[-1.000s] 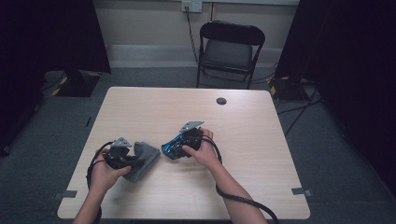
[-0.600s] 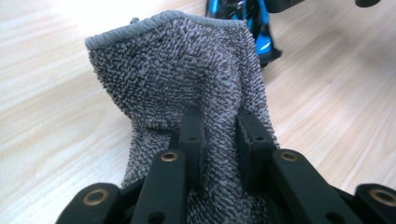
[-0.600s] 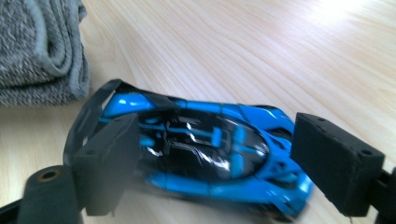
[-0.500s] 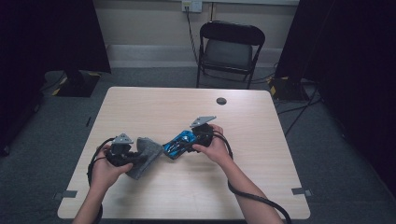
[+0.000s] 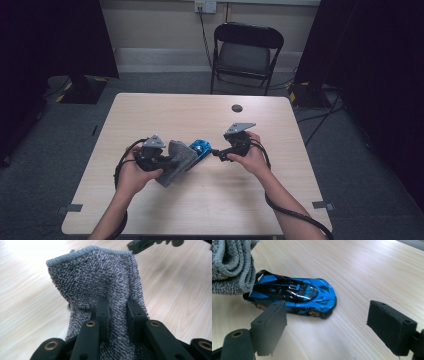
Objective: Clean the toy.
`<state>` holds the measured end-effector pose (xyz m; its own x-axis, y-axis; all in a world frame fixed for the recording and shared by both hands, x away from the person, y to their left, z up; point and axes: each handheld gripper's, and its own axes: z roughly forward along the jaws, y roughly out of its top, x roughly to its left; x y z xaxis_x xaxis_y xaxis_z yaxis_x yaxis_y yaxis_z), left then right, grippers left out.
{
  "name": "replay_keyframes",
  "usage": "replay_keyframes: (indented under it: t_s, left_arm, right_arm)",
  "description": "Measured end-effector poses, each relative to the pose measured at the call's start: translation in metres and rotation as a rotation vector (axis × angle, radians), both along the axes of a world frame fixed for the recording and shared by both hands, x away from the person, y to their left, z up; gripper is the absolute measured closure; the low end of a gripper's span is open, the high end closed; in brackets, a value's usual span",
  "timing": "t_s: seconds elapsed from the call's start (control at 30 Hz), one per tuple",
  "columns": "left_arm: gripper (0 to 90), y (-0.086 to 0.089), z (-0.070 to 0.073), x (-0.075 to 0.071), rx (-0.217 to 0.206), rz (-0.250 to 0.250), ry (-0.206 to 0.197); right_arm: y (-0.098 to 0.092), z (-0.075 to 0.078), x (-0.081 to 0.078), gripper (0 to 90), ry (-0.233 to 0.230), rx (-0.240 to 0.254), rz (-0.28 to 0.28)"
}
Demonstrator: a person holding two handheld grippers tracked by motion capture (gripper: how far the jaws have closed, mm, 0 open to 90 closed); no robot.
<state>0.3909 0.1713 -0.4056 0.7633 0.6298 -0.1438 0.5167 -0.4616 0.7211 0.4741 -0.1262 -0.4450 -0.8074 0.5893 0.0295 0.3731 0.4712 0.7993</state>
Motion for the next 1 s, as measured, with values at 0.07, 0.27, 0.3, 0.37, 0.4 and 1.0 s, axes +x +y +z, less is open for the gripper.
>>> replay_keyframes:
  t_s: [0.07, 0.27, 0.3, 0.37, 0.4, 1.0]
  left_arm:
    - [74.2, -0.011, 0.001, 0.002, 0.0, -0.02, -0.002]
    - [74.2, -0.043, -0.002, 0.008, 0.003, -0.081, 0.008]
    - [74.1, -0.05, -0.003, 0.009, 0.005, -0.097, 0.011]
    - [74.1, -0.06, -0.005, 0.01, 0.007, -0.113, 0.01]
    - [74.1, -0.066, -0.006, 0.01, 0.004, -0.124, 0.012]
    - [73.9, -0.156, -0.036, 0.025, 0.018, -0.276, 0.054]
  right_arm:
    - [-0.007, 0.001, -0.001, 15.2, -0.002, 0.008, -0.005]
    - [-0.027, 0.006, -0.005, 15.8, -0.01, 0.028, -0.025]
    - [-0.029, 0.006, -0.006, 15.8, -0.013, 0.028, -0.028]
    - [-0.038, 0.007, -0.007, 15.7, -0.013, 0.035, -0.039]
    - [-0.041, 0.008, -0.007, 15.7, -0.014, 0.036, -0.044]
    - [-0.107, 0.004, -0.022, 17.8, -0.005, 0.052, -0.145]
